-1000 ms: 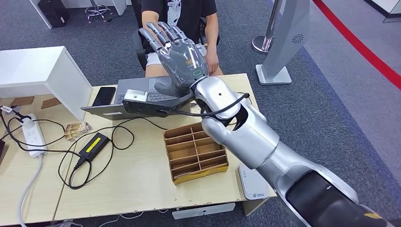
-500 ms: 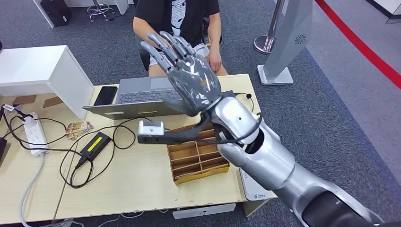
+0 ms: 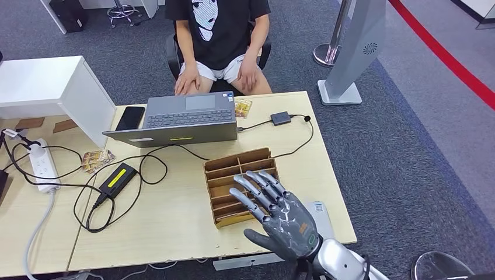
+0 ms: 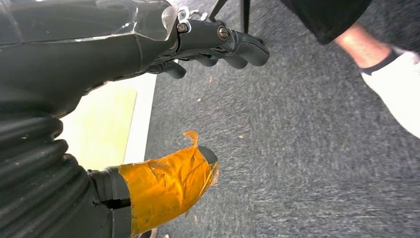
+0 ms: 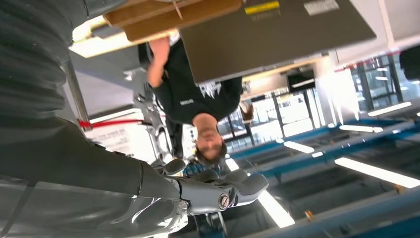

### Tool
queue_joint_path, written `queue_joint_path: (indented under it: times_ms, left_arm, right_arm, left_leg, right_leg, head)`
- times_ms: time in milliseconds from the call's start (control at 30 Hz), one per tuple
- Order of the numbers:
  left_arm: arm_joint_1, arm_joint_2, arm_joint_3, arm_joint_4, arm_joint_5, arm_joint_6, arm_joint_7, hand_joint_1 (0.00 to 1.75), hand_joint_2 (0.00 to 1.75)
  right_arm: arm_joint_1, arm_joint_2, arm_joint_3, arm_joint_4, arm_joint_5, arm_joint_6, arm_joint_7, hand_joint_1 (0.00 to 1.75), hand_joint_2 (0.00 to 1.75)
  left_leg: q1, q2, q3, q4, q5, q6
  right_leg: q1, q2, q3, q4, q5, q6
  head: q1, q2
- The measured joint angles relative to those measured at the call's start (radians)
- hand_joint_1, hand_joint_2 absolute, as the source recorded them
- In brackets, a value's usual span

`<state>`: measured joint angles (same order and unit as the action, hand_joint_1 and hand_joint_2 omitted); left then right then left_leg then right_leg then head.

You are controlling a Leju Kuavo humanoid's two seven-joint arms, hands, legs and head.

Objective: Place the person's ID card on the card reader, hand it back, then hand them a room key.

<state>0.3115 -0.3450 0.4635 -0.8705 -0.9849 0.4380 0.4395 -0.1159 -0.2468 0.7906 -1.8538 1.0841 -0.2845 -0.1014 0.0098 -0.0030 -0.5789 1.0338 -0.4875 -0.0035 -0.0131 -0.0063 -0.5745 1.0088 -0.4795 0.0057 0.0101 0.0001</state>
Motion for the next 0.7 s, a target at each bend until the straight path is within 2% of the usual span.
queue_joint_path:
  times_ms: [300, 533, 700]
  left_arm:
    - [0.005, -0.003, -0.018, -0.018, -0.005, 0.006, -0.004, 0.0, 1.75]
    - [0.004, -0.004, -0.018, -0.018, -0.029, 0.006, -0.004, 0.0, 1.75]
    - [0.003, -0.004, -0.018, -0.018, -0.036, 0.014, -0.007, 0.0, 1.75]
  right_arm:
    - [0.03, -0.006, 0.013, 0.028, 0.007, 0.029, 0.013, 0.0, 1.75]
    - [-0.032, 0.0, 0.059, 0.125, 0.168, 0.049, 0.146, 0.0, 1.75]
    - [-0.098, 0.041, 0.103, 0.242, 0.148, 0.094, 0.206, 0.0, 1.75]
  left_leg:
    - [0.0, 0.0, 0.001, 0.0, 0.001, -0.001]
    - [0.0, 0.001, 0.001, 0.0, 0.002, -0.001]
    - [0.0, 0.001, 0.002, 0.0, 0.002, -0.001]
  right_leg:
    - [0.0, 0.0, 0.001, 0.0, 0.001, -0.002]
    - [0.0, 0.001, 0.001, 0.0, 0.001, -0.001]
    - [0.0, 0.001, 0.001, 0.001, 0.002, -0.002]
  head:
    - [0.0, 0.0]
    - [0.0, 0.0]
    - [0.0, 0.0]
